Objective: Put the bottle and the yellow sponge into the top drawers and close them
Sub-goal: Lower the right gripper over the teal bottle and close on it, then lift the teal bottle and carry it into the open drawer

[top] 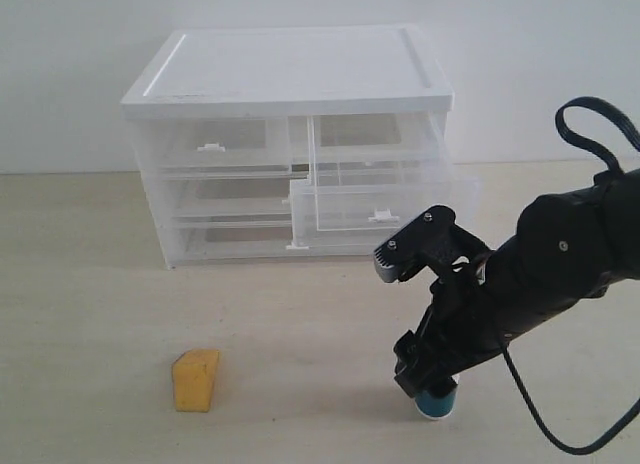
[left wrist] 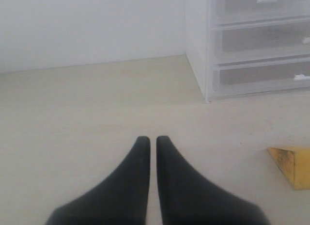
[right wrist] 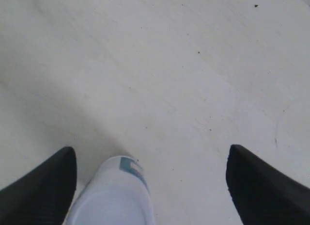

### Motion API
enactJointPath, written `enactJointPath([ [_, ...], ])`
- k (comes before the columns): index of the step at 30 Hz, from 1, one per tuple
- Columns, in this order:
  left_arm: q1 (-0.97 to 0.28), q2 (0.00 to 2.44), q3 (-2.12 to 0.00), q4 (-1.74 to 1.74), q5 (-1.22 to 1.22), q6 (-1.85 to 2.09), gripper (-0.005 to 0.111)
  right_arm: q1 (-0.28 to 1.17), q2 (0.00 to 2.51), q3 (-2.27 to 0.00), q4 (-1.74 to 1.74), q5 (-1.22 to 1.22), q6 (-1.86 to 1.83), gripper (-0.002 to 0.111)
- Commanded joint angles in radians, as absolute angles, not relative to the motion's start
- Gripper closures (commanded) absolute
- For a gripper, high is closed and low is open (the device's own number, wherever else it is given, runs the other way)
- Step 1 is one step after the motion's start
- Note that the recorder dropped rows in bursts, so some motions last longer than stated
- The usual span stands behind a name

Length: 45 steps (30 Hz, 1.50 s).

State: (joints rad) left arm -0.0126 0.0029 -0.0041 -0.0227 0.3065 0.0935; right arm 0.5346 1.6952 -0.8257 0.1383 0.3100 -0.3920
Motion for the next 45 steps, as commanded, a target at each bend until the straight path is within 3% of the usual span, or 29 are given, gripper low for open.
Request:
enactJointPath([
  [1, -0.009, 0.000, 0.000, -0.025, 0.297, 0.097, 0.103, 0.528, 1.707, -0.830, 0.138, 0.274, -0.394, 0.036],
  [5, -0.009, 0.000, 0.000, -0.025, 0.297, 0.097, 0.103, 0.528, 1.731, -0.830, 0.138, 0.272, -0.394, 0.046],
  [25, -0.009, 0.000, 0.000, -0.025, 0.297, 0.097, 0.103, 0.528, 1.768, -0.830, 0.142, 0.307, -0.383, 0.047],
  [28, -0.009, 0.000, 0.000, -0.025, 0.297, 0.097, 0.103, 0.528, 1.768, -0.830, 0.142, 0.311, -0.383, 0.058],
  [34, -0.009, 0.000, 0.000, -0.025, 0.297, 0.097, 0.103, 0.528, 1.768, -0.830, 0.142, 0.327, -0.401, 0.108],
  [45, -0.009, 0.000, 0.000, -0.025, 0.297, 0.097, 0.103, 0.528, 1.701, -0.890, 0.175, 0.469, -0.401, 0.108],
])
